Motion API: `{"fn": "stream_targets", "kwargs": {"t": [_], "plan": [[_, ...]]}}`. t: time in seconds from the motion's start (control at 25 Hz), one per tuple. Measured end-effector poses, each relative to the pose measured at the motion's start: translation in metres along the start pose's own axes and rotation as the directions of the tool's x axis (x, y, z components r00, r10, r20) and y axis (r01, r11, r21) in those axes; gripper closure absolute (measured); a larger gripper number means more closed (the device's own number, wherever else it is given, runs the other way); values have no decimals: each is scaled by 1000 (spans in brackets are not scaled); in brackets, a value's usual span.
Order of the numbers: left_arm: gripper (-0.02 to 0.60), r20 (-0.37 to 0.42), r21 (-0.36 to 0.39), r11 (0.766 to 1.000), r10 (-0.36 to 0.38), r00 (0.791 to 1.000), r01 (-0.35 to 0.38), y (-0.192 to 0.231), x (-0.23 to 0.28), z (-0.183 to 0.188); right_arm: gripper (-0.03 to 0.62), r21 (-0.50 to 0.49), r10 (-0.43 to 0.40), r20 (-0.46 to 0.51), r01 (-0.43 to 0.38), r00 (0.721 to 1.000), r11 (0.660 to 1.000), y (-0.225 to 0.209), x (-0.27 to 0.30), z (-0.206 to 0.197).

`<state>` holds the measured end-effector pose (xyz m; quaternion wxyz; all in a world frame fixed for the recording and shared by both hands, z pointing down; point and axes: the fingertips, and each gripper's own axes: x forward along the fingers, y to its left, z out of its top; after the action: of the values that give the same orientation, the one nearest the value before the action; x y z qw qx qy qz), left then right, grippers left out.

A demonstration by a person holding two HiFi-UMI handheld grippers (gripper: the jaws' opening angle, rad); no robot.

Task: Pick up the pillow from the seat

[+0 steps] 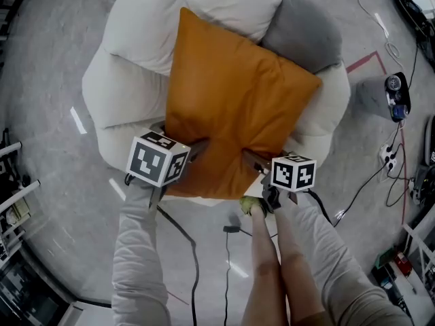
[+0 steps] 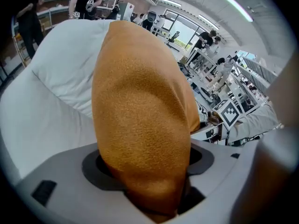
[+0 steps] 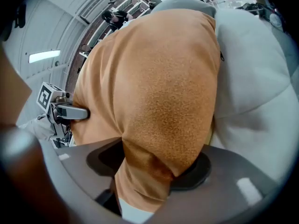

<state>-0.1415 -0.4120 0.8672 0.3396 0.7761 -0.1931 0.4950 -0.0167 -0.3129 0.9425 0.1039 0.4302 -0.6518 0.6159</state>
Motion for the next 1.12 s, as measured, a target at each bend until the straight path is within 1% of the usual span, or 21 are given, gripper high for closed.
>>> {"fn": "stream_targets", "kwargs": {"t": [0.2, 0.36, 0.6, 0.76, 0.88, 1.12], "plan": [[232, 81, -14, 1000, -19, 997, 20, -32, -24, 11, 316, -107, -34, 14, 35, 999, 994, 11, -47, 18], [232, 168, -68, 997, -16, 986, 27, -56, -54, 17, 316, -213, -67, -8, 64, 998, 975, 29, -84, 32], [232, 291, -160, 986, 6, 957, 42, -87, -104, 16, 316, -360, -101, -45, 78, 994, 930, 68, -135, 51], [232, 339, -217, 975, 27, 940, 50, -114, -136, 13, 316, -425, -115, -74, 73, 991, 902, 93, -172, 54], [232, 384, -250, 967, 47, 922, 55, -136, -163, 15, 316, -482, -124, -80, 71, 989, 873, 114, -202, 63], [230, 445, -308, 949, 86, 891, 62, -181, -230, 3, 316, -559, -141, -101, 61, 985, 827, 169, -260, 58]]}}
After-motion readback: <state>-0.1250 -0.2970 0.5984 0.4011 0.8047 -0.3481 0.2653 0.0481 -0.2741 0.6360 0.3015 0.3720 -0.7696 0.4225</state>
